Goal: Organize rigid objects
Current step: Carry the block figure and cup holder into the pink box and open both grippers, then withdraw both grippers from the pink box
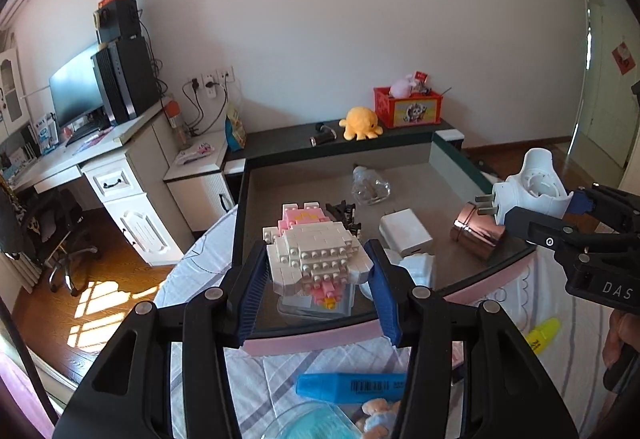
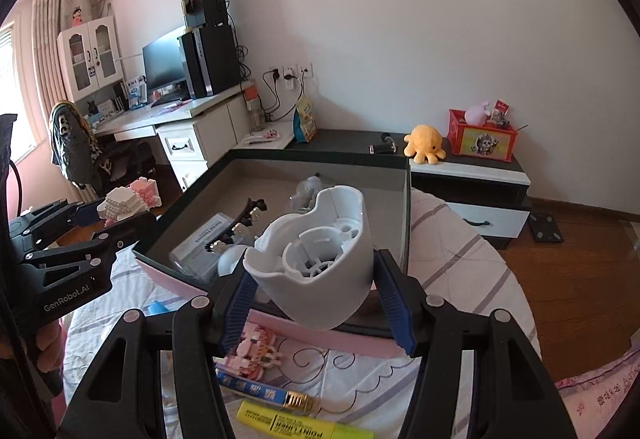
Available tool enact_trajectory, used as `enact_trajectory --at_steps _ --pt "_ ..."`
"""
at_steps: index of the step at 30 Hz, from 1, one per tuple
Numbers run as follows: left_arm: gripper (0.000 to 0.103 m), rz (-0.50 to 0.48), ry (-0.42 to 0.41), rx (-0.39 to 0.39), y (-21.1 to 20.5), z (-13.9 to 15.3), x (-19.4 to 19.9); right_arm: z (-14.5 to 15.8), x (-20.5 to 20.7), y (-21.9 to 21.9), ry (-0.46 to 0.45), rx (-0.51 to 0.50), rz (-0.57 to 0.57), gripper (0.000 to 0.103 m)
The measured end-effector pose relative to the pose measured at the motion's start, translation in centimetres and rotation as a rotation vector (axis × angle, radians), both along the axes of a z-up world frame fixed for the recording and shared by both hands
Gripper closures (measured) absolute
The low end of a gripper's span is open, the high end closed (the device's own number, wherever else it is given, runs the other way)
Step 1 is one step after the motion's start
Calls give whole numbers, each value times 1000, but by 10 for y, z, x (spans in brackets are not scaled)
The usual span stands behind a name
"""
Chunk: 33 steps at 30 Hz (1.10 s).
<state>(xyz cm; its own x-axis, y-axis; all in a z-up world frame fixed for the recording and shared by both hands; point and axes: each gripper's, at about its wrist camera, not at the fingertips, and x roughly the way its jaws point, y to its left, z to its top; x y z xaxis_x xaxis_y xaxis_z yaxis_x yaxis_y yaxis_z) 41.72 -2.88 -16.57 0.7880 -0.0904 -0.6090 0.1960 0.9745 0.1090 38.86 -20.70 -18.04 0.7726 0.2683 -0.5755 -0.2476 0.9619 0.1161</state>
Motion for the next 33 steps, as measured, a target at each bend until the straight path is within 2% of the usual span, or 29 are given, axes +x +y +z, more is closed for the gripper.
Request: enact_trajectory --at_steps 2,6,12,15,16,17,20,21,25,28,33 --pt "54 10 48 5 3 -13 20 -14 20 5 44 -11 16 43" --pt "54 23 91 23 6 -32 43 -37 45 14 100 -20 47 43" --pt "52 47 119 31 7 -43 54 -49 50 26 103 -52 61 43" --pt "30 58 110 13 14 -38 53 -45 48 23 102 -30 52 38" --pt "21 64 98 9 16 -35 49 -42 45 21 97 -14 48 30" --pt "15 62 80 2 17 -30 43 -38 40 20 90 -8 40 21" --pt "2 53 40 -26 20 -13 21 -24 23 19 62 2 27 21" --pt "1 54 18 -37 22 -7 11 -18 15 18 56 10 23 21" --pt "0 69 -46 -71 29 18 -35 8 -24 18 -3 12 -7 16" --pt "0 73 -105 -90 32 35 -79 29 -64 20 -62 10 -33 0" --pt "0 76 -196 -133 32 63 -155 64 -140 28 -173 18 -55 0"
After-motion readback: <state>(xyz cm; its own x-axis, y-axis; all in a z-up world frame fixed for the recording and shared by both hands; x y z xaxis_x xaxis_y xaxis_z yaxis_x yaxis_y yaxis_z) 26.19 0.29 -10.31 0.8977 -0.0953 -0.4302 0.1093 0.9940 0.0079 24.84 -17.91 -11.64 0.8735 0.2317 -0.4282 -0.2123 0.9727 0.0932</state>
